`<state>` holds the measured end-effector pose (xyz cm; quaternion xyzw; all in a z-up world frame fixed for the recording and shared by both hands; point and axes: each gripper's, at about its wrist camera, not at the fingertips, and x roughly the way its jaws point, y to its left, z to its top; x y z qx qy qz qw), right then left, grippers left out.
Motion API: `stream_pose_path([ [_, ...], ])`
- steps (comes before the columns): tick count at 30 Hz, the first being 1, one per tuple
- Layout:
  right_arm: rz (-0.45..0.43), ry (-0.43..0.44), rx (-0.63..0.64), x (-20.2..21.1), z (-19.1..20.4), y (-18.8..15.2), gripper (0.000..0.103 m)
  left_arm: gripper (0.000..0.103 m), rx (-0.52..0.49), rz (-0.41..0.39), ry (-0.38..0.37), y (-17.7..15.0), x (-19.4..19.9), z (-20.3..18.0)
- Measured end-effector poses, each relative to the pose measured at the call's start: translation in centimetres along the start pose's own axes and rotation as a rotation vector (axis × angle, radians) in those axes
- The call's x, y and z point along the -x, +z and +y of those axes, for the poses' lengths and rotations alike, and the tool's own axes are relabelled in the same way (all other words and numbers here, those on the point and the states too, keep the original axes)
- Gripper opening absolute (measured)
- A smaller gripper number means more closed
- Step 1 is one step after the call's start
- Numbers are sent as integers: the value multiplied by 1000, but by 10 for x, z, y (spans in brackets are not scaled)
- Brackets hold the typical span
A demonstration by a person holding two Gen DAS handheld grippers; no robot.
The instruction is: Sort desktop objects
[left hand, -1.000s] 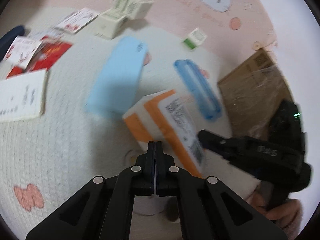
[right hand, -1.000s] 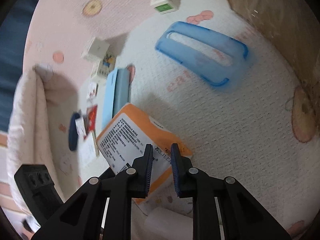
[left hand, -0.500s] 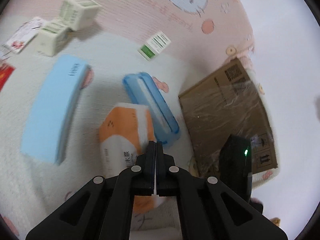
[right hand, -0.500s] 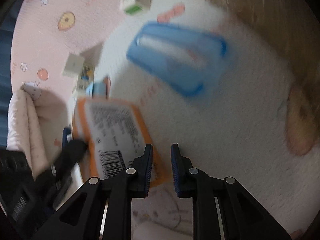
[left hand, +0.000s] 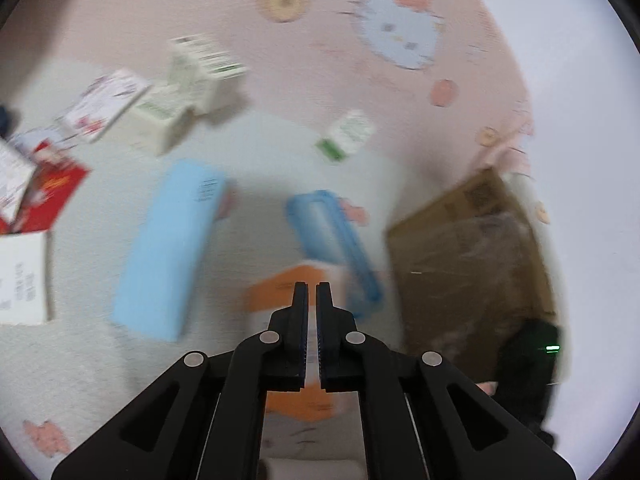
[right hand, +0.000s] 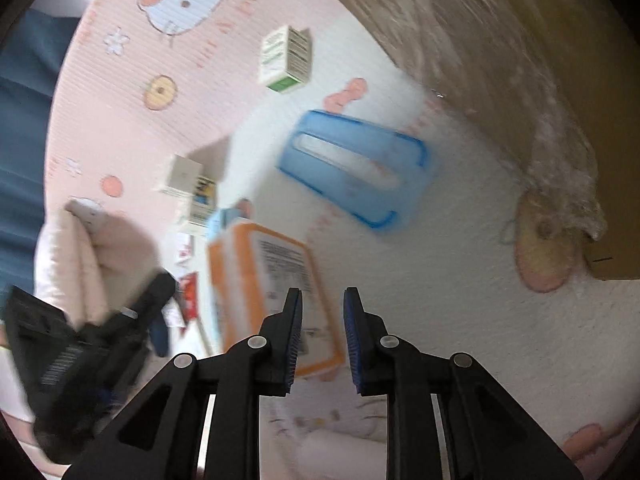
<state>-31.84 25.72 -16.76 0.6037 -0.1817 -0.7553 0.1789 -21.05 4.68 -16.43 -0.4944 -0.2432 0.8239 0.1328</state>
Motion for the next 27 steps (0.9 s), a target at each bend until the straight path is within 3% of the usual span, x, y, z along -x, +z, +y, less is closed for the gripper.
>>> stream_pose_path([
  [5,-16,40,32,3,18,-4,23,3,34,33,14,-15,-5,27],
  [8,-21,69,57,7,24,-6,23,3,-2,64,20,-24,-13,19],
  [11,9,55,91,4,30,-8,23,3,-43,96,-19,-29,-22,5],
  [13,27,2,117,2,32,-9,23,3,-76,132,-50,-31,-31,-9],
  [15,33,-113,156,-1,32,-11,23,3,-116,158,-61,-35,-38,-22],
  [18,-29,-261,229,9,33,-10,24,3,-181,164,-34,-40,-43,-38],
  [20,-35,-284,250,12,33,-9,25,5,-187,150,-16,-40,-42,-40],
  [22,-38,-228,240,15,30,-8,38,16,-166,137,-4,-37,-39,-36],
  [24,-33,-182,206,13,25,-6,50,44,-139,124,46,-32,-39,-27],
  [27,-30,-176,177,7,15,-5,51,48,-71,164,30,-29,-44,-8],
])
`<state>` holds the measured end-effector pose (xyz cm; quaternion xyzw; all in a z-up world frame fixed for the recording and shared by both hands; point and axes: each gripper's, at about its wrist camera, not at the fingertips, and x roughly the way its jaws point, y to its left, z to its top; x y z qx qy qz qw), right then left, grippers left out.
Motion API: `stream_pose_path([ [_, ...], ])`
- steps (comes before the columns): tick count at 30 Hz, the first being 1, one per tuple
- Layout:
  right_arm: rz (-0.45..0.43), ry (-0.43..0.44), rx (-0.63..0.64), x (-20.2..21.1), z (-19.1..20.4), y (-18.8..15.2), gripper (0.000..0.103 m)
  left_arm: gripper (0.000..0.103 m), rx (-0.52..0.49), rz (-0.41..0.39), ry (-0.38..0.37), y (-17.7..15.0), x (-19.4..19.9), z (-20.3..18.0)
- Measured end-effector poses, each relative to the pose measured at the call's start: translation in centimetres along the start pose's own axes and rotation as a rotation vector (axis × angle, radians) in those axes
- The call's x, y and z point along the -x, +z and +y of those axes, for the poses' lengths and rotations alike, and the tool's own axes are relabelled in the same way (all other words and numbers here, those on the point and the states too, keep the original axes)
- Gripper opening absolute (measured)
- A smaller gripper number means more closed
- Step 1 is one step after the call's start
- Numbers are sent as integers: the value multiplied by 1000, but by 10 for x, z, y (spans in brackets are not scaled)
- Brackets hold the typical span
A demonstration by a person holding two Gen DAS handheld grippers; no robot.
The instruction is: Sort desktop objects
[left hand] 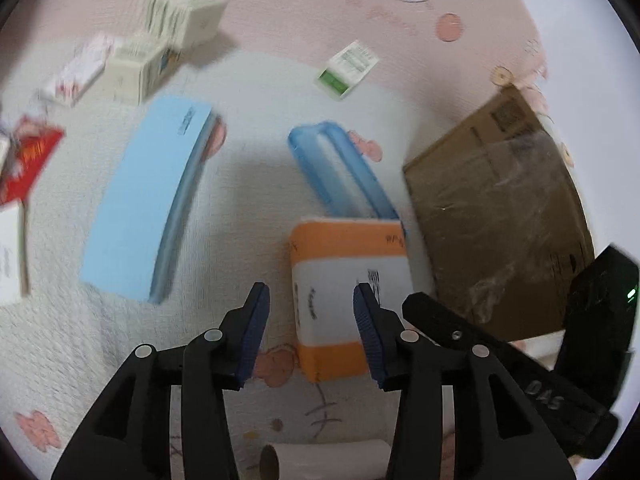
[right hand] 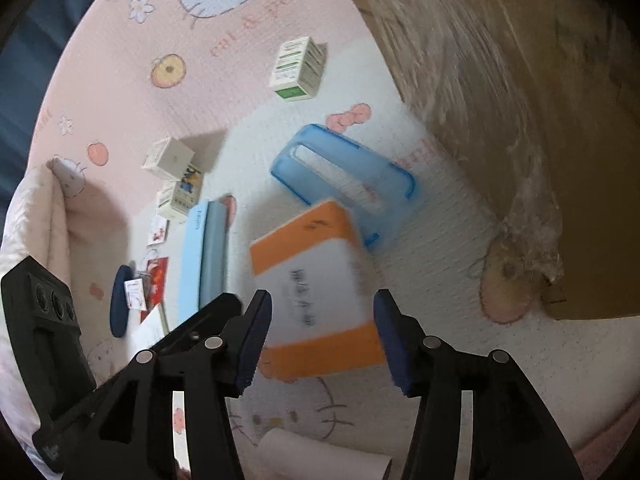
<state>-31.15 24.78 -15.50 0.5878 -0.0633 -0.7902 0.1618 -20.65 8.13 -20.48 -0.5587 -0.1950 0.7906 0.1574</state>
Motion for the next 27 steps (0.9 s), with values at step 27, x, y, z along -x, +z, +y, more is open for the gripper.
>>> stream_pose_path([
  [27,-23,128,7,0,9,5,36,34,69,-75,-150,-6,22,-7],
])
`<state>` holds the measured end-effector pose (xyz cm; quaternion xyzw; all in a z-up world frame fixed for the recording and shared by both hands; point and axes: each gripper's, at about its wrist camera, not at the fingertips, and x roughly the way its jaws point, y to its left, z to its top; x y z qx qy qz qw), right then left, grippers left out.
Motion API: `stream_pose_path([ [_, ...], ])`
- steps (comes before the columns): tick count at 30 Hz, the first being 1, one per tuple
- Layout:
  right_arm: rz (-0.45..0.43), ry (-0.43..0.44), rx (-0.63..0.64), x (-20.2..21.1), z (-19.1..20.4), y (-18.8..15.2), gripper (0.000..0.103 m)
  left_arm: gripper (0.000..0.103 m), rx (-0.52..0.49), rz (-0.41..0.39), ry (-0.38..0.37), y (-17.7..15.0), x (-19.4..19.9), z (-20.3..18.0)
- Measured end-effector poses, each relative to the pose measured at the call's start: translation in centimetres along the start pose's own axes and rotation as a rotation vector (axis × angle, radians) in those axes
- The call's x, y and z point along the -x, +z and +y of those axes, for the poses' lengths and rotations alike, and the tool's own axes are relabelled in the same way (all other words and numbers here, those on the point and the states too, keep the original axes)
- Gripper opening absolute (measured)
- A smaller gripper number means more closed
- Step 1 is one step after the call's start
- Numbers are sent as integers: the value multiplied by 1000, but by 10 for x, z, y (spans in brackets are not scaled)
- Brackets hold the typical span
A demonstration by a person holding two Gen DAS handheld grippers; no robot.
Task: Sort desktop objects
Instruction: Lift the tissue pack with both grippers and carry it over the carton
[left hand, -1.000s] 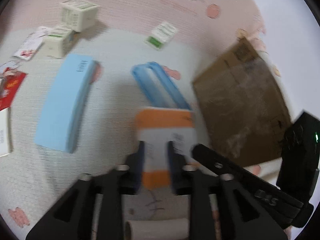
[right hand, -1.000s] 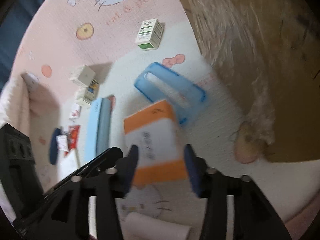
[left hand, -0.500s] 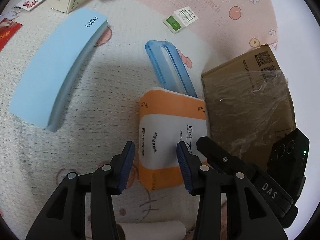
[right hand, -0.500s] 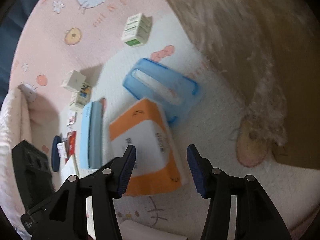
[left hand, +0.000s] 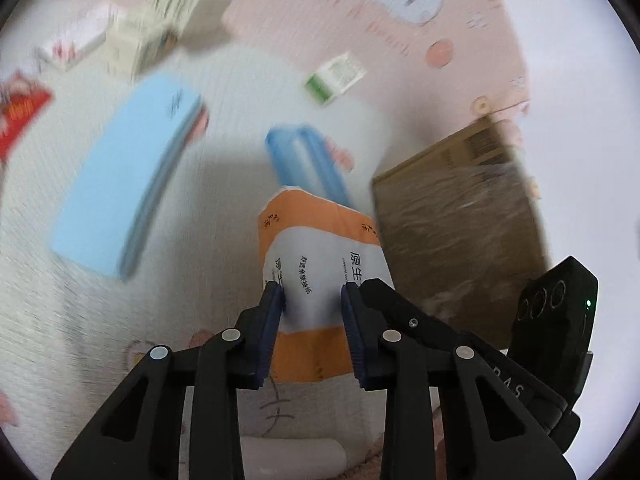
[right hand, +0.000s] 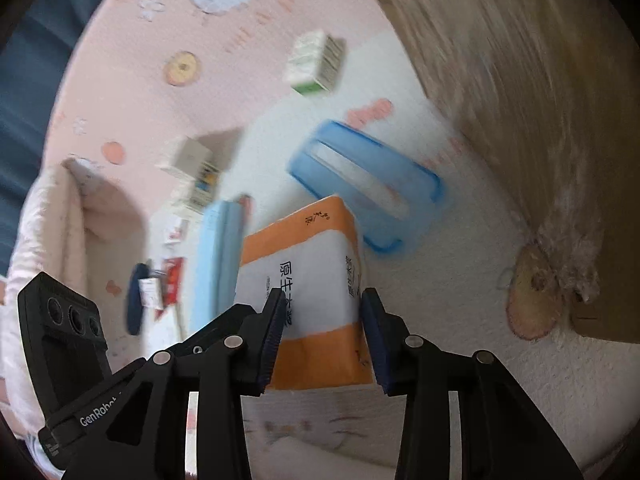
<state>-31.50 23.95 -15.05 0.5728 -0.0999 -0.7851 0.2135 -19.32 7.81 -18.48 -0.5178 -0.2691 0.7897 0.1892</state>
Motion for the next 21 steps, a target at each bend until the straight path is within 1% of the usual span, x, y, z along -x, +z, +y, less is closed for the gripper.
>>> stream_pose_path([
  [3,-65,40,57,28,26,6,36,34,-14,-63,-27,7,28,-14],
  [6,-128,54,118,57,47,12,36,34,-32,-119,-59,16,55,-37],
  [8,-180,64,155,82,58,18,36,34,-80,-153,-78,23,68,-61],
  [10,-234,66,179,111,61,27,36,34,-130,-168,-105,30,74,-85],
  [13,-292,56,180,151,53,43,36,34,-196,-184,-162,40,68,-123],
  [16,-334,39,156,184,27,60,36,34,-252,-161,-203,46,50,-163],
  [19,-326,10,104,204,-5,79,36,34,-289,-100,-192,50,21,-201],
  [21,-315,-17,85,213,-22,89,36,34,-340,-76,-183,52,7,-225],
])
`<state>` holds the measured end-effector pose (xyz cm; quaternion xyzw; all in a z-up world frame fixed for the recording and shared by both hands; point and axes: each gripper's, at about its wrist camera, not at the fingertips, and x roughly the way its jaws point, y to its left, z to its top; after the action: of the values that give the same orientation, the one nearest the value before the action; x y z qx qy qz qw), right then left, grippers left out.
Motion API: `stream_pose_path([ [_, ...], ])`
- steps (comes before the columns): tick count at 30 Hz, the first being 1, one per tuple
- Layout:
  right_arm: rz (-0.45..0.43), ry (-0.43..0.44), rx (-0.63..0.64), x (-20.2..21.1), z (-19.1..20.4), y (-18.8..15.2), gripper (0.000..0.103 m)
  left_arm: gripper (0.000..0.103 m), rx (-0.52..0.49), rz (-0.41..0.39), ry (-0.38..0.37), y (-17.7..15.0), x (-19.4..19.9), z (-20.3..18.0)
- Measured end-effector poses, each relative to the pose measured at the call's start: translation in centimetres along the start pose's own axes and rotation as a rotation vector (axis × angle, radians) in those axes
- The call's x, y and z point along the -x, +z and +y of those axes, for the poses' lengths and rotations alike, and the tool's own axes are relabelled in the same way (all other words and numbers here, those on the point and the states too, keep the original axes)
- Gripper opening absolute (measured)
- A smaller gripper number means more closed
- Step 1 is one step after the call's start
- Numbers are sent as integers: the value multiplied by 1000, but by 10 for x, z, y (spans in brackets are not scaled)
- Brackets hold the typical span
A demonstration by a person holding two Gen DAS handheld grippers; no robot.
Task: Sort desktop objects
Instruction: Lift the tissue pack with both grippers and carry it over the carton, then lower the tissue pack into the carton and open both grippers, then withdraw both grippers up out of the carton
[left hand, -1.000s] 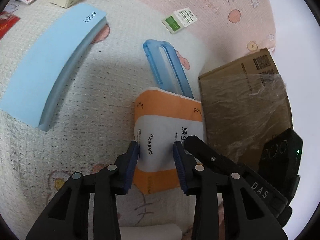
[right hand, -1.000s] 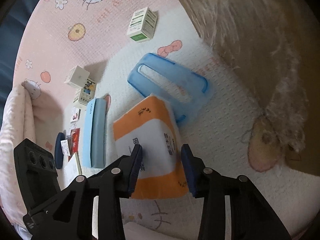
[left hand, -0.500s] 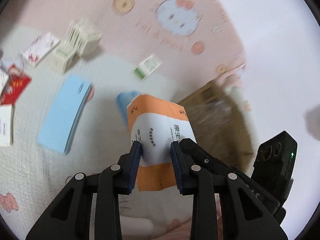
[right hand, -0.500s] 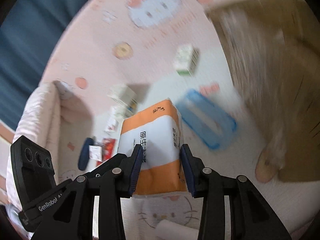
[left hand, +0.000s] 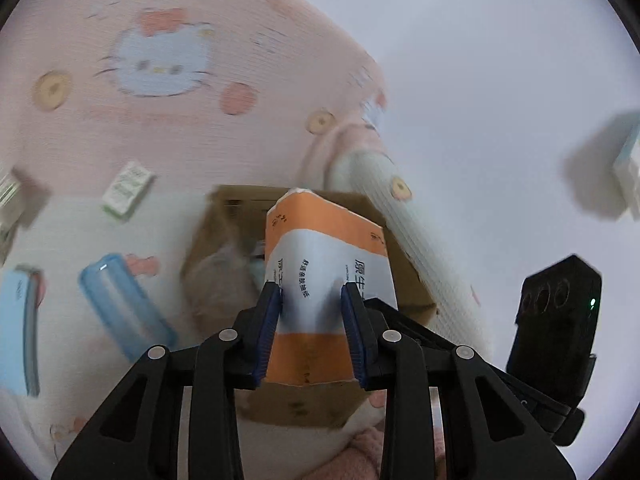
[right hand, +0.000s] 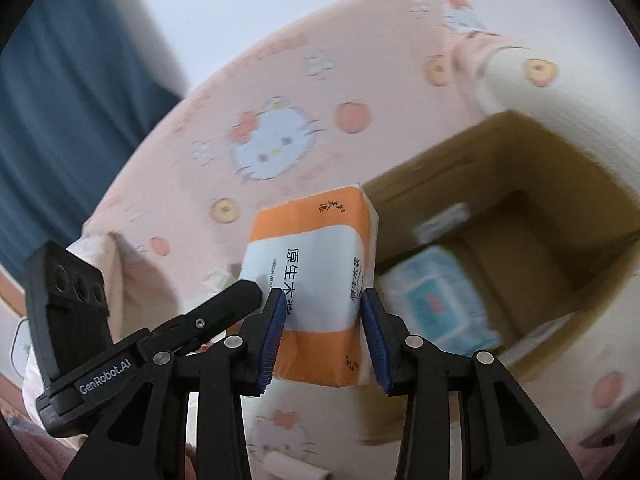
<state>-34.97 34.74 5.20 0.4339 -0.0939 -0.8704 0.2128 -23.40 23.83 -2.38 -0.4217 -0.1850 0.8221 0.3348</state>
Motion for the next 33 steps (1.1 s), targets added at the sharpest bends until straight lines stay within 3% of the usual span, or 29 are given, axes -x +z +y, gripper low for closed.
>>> stream_pose_path([
  [4,36,-7,-37,3,-37,23,36,34,-29,64,22,6,-33,-19],
  [8,120,41,-89,-20,-75,45,36,34,-16,130,65,6,-61,-23],
  [12,305,90,-79,-62,-98,55,36,34,-12,238,194,3,-82,-17],
  [16,538,-85,22,-111,-107,44,37,37,-5,282,246,3,-91,-6],
  [17,559,-98,22,-117,-110,40,37,37,-3,271,244,5,-89,-4],
  [21,562,-102,-11,-119,-121,32,37,37,-27,255,259,9,-89,-4],
  [25,500,-108,-28,-101,-121,38,37,39,-38,235,236,12,-85,-6],
  [27,459,-107,-34,-86,-115,42,37,54,-32,207,222,12,-78,-8],
  [31,352,-166,25,-45,-84,45,38,57,-22,158,165,11,-54,-14],
  [33,317,-179,72,-33,-65,50,41,58,-34,139,173,8,-39,-16],
])
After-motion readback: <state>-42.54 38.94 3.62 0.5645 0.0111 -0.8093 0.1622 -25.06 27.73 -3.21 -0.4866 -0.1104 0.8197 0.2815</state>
